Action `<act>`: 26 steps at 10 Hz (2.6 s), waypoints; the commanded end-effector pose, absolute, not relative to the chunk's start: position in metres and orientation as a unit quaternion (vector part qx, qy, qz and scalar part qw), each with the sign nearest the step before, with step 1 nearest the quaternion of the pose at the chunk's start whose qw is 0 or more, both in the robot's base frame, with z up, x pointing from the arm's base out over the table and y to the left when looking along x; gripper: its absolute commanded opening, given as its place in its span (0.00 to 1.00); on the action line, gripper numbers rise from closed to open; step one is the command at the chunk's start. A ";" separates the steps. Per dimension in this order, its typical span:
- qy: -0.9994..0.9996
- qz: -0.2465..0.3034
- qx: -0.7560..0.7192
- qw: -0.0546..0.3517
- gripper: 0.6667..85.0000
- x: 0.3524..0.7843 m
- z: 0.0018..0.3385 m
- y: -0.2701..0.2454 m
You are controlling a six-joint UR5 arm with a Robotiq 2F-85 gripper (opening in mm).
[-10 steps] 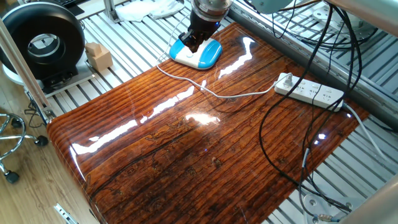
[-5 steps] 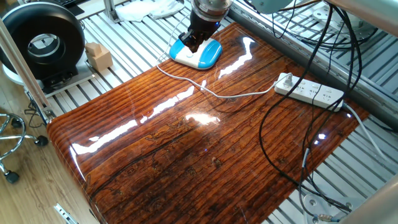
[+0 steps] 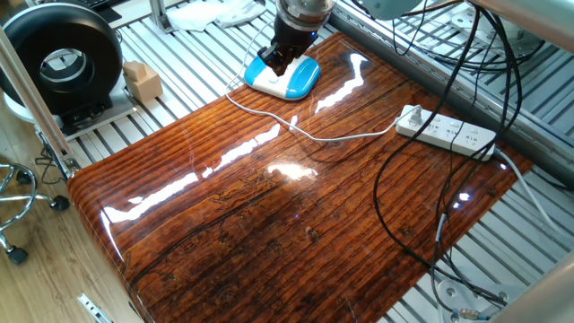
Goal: Turn off the desk lamp by pressing the button
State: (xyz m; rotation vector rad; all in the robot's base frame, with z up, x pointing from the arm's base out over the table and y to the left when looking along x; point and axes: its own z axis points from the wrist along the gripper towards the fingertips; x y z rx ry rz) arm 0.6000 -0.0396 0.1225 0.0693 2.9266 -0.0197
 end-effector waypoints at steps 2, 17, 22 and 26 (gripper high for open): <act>0.997 -0.006 0.017 0.074 0.01 0.593 0.087 -0.047; 0.993 -0.037 -0.017 0.109 0.01 0.654 0.067 -0.089; 0.992 -0.035 -0.017 0.116 0.01 0.676 0.056 -0.082; 0.993 -0.023 -0.021 0.116 0.01 0.681 0.055 -0.081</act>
